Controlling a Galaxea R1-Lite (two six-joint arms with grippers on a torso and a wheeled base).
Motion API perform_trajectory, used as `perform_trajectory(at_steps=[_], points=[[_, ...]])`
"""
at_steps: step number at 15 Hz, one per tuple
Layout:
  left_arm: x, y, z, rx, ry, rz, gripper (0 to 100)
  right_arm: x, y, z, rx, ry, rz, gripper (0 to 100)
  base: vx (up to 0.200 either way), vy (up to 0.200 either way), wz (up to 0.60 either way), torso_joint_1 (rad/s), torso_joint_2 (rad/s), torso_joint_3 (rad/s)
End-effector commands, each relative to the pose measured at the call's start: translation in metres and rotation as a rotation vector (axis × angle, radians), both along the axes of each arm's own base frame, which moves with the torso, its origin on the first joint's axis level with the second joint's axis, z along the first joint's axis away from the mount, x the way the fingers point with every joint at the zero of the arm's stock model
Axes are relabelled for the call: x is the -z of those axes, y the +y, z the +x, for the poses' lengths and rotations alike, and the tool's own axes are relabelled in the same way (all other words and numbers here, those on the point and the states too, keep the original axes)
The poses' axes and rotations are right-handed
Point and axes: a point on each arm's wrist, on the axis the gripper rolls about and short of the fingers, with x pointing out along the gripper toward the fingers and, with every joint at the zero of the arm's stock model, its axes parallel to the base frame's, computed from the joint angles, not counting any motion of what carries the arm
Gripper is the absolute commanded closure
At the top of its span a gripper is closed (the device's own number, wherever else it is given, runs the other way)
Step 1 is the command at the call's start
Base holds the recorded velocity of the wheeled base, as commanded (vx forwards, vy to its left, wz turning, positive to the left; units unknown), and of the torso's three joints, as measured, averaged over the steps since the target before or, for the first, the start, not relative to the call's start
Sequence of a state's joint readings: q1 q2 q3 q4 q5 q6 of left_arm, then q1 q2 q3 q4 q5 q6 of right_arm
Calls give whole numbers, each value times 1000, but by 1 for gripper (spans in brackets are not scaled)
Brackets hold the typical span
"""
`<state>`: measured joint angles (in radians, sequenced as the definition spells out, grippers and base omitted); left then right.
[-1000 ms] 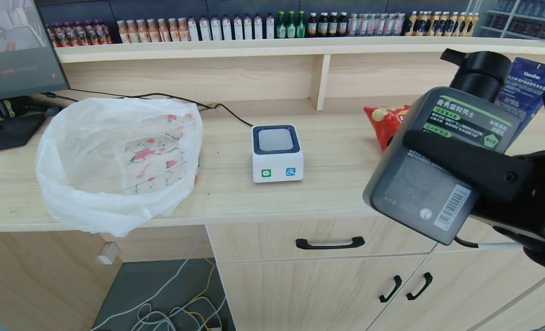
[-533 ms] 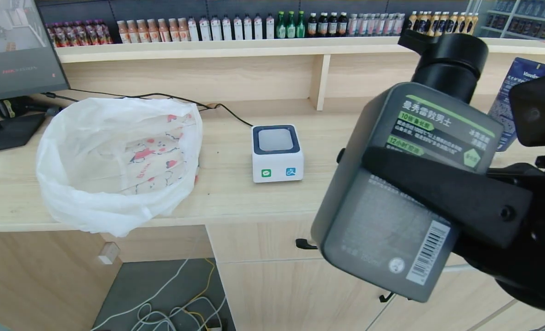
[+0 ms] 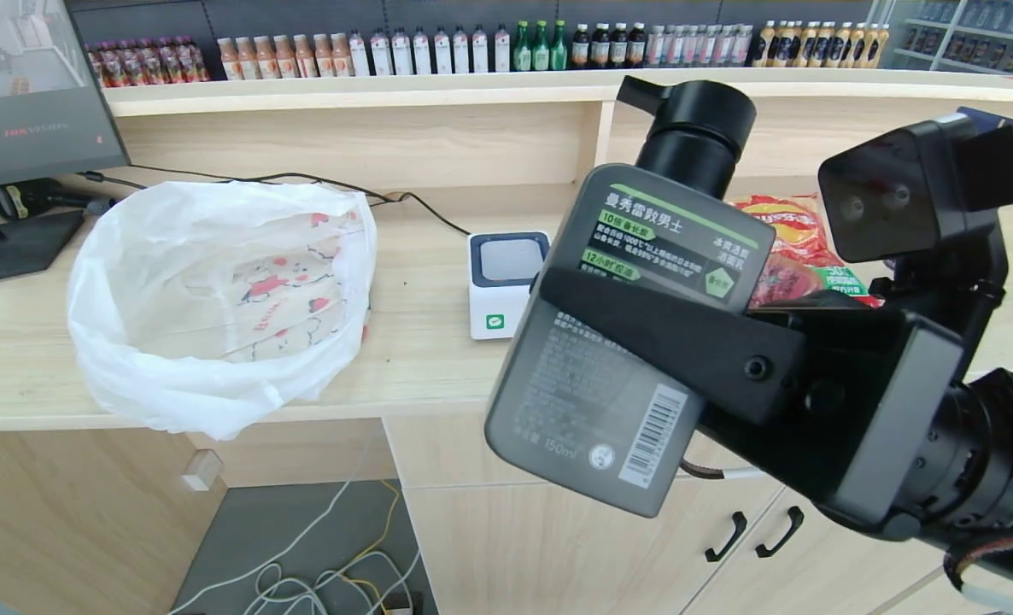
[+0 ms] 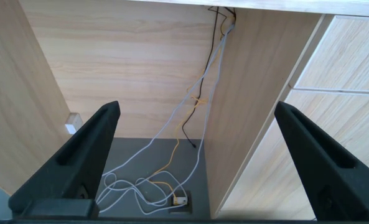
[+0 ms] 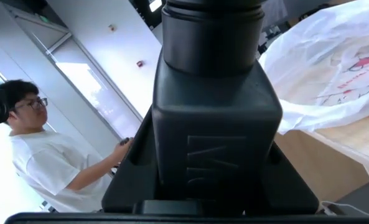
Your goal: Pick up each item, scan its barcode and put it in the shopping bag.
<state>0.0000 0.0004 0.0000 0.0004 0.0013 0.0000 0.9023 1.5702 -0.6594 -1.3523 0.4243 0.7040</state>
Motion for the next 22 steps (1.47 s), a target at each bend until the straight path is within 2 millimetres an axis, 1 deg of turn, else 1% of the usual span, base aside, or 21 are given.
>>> perform_trajectory(at_steps=[1, 5, 7, 9, 10, 11, 12, 13, 15, 19, 20, 22], points=[[0, 0, 0, 0, 1, 0, 0, 2, 2, 1, 0, 4, -6, 100, 0, 0, 0, 0, 0, 0], [0, 0, 0, 0, -1, 0, 0, 5, 1, 1, 39, -35, -24, 100, 0, 0, 0, 0, 0, 0], [0, 0, 0, 1, -1, 0, 0, 7, 0, 2, 88, -63, -39, 100, 0, 0, 0, 0, 0, 0], [0, 0, 0, 0, -1, 0, 0, 11, 1, 5, 177, -100, -70, 100, 0, 0, 0, 0, 0, 0], [0, 0, 0, 0, 1, 0, 0, 12, 1, 7, 236, -114, -90, 100, 0, 0, 0, 0, 0, 0], [0, 0, 0, 0, 1, 0, 0, 13, 0, 9, 340, -142, -117, 100, 0, 0, 0, 0, 0, 0], [0, 0, 0, 0, -1, 0, 0, 11, -3, 15, 438, -181, -129, 100, 0, 0, 0, 0, 0, 0], [0, 0, 0, 1, -1, 0, 0, 8, -6, 18, 496, -217, -136, 100, 0, 0, 0, 0, 0, 0], [0, 0, 0, 0, 1, 0, 0, 5, -12, 21, 651, -303, -196, 100, 0, 0, 0, 0, 0, 0], [0, 0, 0, 1, 1, 2, 0, -11, -14, 27, 1024, -346, -266, 100, 0, 0, 0, 0, 0, 0], [0, 0, 0, 1, 1, 2, 0, -13, -15, 27, 1092, -344, -284, 100, 0, 0, 0, 0, 0, 0], [0, 0, 0, 1, 1, 2, 0, -15, -17, 27, 1153, -374, -320, 100, 0, 0, 0, 0, 0, 0]])
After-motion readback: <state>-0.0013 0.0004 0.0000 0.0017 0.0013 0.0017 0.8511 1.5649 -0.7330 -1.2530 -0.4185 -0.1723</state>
